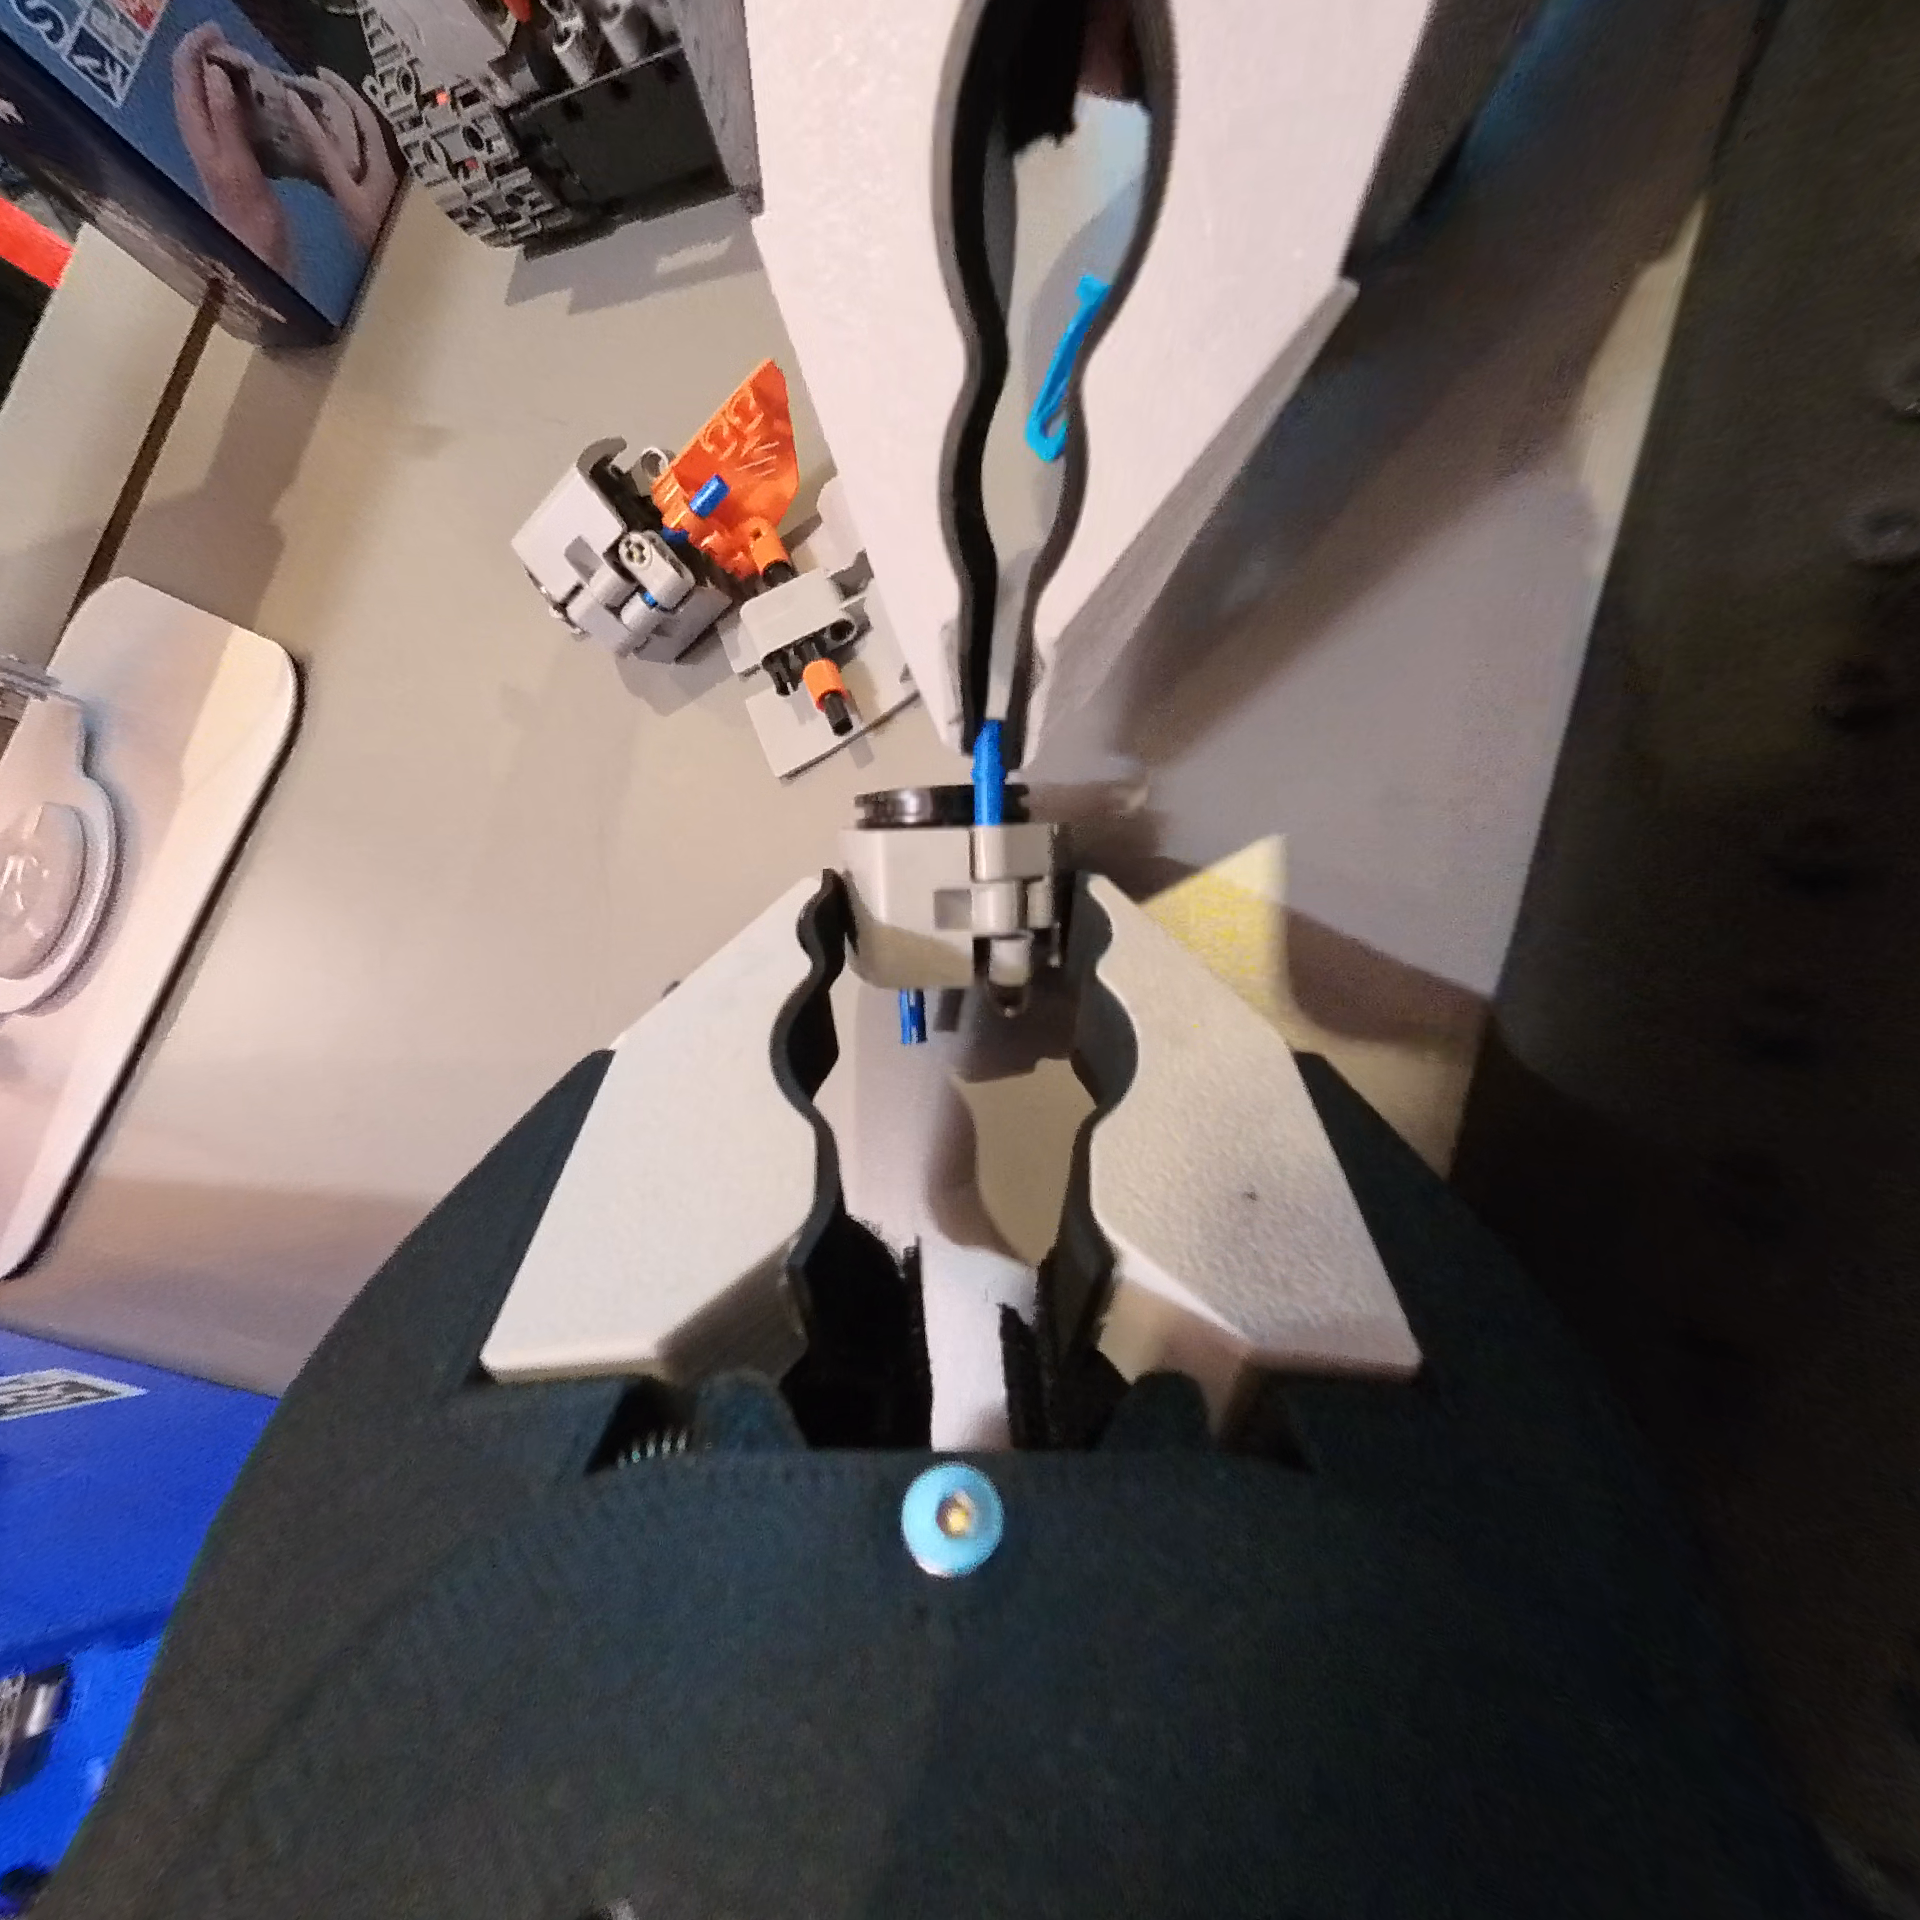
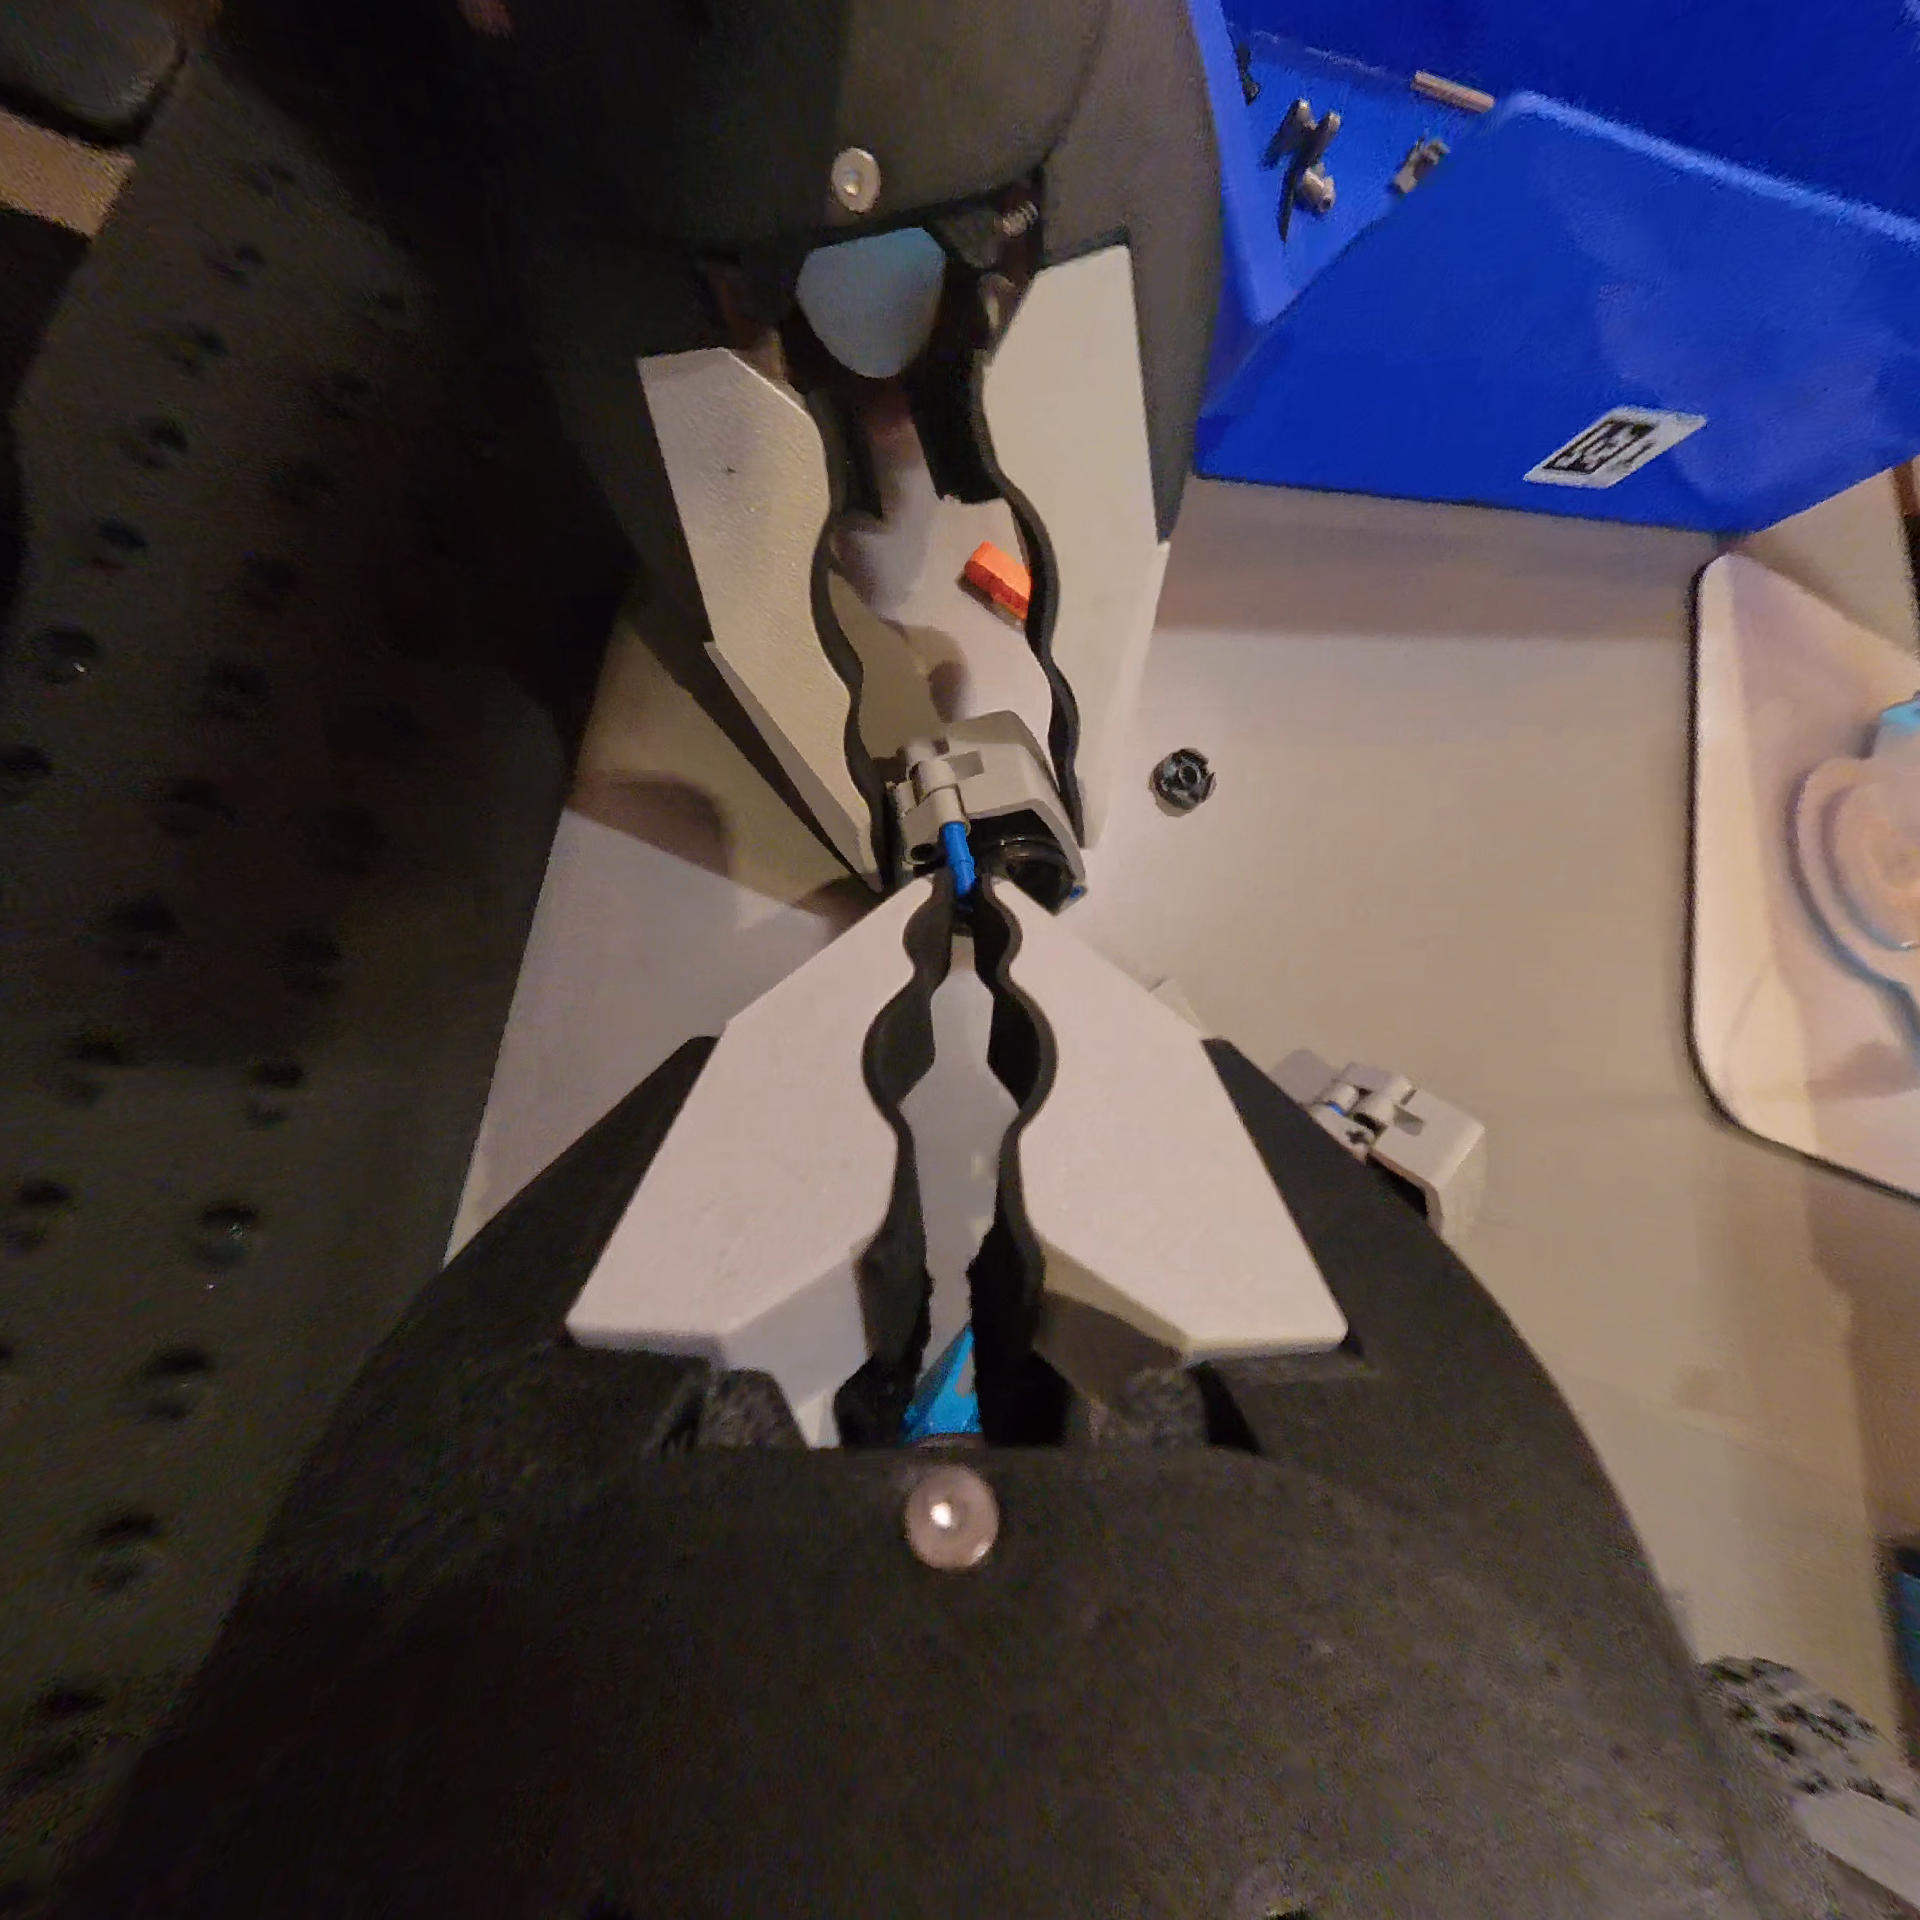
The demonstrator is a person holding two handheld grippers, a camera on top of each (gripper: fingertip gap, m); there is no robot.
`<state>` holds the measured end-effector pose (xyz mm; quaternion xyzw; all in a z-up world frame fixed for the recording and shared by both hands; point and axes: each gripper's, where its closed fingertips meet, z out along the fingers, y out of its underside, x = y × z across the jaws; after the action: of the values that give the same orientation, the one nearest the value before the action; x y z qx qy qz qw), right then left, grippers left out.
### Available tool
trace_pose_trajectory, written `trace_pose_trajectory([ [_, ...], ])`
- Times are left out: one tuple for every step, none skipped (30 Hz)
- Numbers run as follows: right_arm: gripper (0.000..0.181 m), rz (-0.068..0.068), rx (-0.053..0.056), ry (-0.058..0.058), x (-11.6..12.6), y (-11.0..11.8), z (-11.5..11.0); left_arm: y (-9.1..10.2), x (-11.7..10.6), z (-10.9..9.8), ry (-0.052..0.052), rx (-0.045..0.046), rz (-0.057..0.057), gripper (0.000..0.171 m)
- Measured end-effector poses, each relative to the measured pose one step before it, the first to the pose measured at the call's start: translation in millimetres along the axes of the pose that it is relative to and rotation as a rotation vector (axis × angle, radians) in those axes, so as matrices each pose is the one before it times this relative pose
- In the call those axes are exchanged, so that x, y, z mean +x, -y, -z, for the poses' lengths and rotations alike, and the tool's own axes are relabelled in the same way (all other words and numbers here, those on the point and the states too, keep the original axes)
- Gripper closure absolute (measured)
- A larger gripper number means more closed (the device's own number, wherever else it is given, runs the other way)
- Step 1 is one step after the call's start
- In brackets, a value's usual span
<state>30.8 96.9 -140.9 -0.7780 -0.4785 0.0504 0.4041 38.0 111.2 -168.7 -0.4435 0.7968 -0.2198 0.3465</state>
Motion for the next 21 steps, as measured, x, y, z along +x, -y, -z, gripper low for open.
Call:
trace_pose_trajectory([
  [0.181, 0.0218, -0.0006, -0.0146, -0.65, 2.46, -0.07, 1.26, 0.53, -0.93, 0.0014, 0.00203, -0.0023, 0.132],
  [0.181, 0.016, -0.0036, -0.0131, 0.02, 1.15, -0.35, 0.8, 0.04, -0.6, 0.0038, -0.00526, -0.0063, 0.132],
  [0.181, 0.0176, -0.0102, -0.0111, 0.39, -0.16, 0.18, 0.39, -0.29, -0.56, 0.0039, -0.00516, -0.0045, 0.132],
  [0.181, 0.0096, -0.0055, -0.0066, 0.27, -0.01, 0.25, 0.53, -0.23, -0.71, 0.0001, 0.00176, 0.0048, 0.132],
  [0.181, 0.0017, 0.0016, -0.0029, -0.02, 0.02, -0.05, 0.26, -0.01, -0.25, 0.0, 0.00026, 0.0002, 0.132],
  [0.181, 0.0013, 0.0001, 0.0008, 0.03, -0.32, 0.28, 0.01, 0.0, 0.0, 0.0051, -0.00336, -0.0072, 0.132],
  [0.181, -0.0096, 0.0052, 0.0094, 0.1, -0.43, 0.47, 0.03, -0.16, -0.16, 0.0062, -0.00414, -0.0046, 0.132],
  [0.181, -0.0311, 0.0167, 0.0222, 0.12, -0.55, 0.61, -0.11, -0.1, -0.15, -0.0009, -0.00449, 0.0032, 0.132],
  [0.181, -0.037, 0.017, 0.0246, 0.86, -1.45, 0.77, -0.31, -0.34, 0.07, -0.0075, -0.00116, 0.0105, 0.131],
  [0.181, -0.0194, 0.0086, 0.0129, 1.65, -2.67, 0.92, -0.61, -1.7, 0.7, 0.0027, 0.00395, 0.0041, 0.131],
  [0.181, -0.0171, 0.0145, 0.0136, 0.71, -1.41, 1.01, 0.16, -2.12, 1.45, 0.007, 0.01304, 0.0036, 0.131],
  [0.181, -0.0314, 0.0225, 0.0264, -0.92, 0.14, 0.53, -0.19, -0.56, 1.59, -0.0094, 0.00869, 0.0202, 0.131],
  [0.181, -0.0254, 0.0094, 0.0231, -0.78, -1.31, -0.13, -1.26, 0.62, 0.7, -0.0205, 0.0024, 0.0278, 0.129],
  [0.181, -0.006, -0.0013, 0.01, 0.15, -2.18, -0.3, -1.8, 1.37, -0.03, -0.0189, 0.00073, 0.0141, 0.13],
  [0.181, -0.0033, 0.006, 0.0114, -0.53, -0.59, 0.32, 0.53, 0.5, 0.51, -0.0034, 0.01466, -0.0079, 0.131],
  [0.181, -0.0117, 0.0096, 0.0151, -0.96, 0.12, 0.5, 1.07, 1.66, 0.55, -0.0063, 0.01205, -0.0216, 0.131],
  [0.181, -0.0066, -0.0017, 0.004, 0.37, -1.8, -0.03, -0.45, -0.8, 0.03, 0.0049, -0.00021, -0.0114, 0.131],
  [0.18, 0.0017, -0.0064, -0.0015, 0.56, -2.65, -0.32, -0.56, -0.24, -0.24, -0.0022, -0.00318, 0.0002, 0.131],
  [0.181, -0.0032, 0.0021, 0.0032, -0.32, -0.94, 0.15, 0.2, 0.61, 0.06, -0.0058, 0.00368, -0.0025, 0.132],
  [0.181, -0.0045, 0.0009, 0.0025, -0.14, -0.61, 0.4, 0.55, 0.24, 0.09, 0.0016, 0.0018, -0.0045, 0.131],
  [0.18, 0.0035, -0.0031, 0.0001, -0.25, -0.73, 0.04, 0.2, 0.66, -0.15, 0.0034, -0.00299, -0.0095, 0.132],
])
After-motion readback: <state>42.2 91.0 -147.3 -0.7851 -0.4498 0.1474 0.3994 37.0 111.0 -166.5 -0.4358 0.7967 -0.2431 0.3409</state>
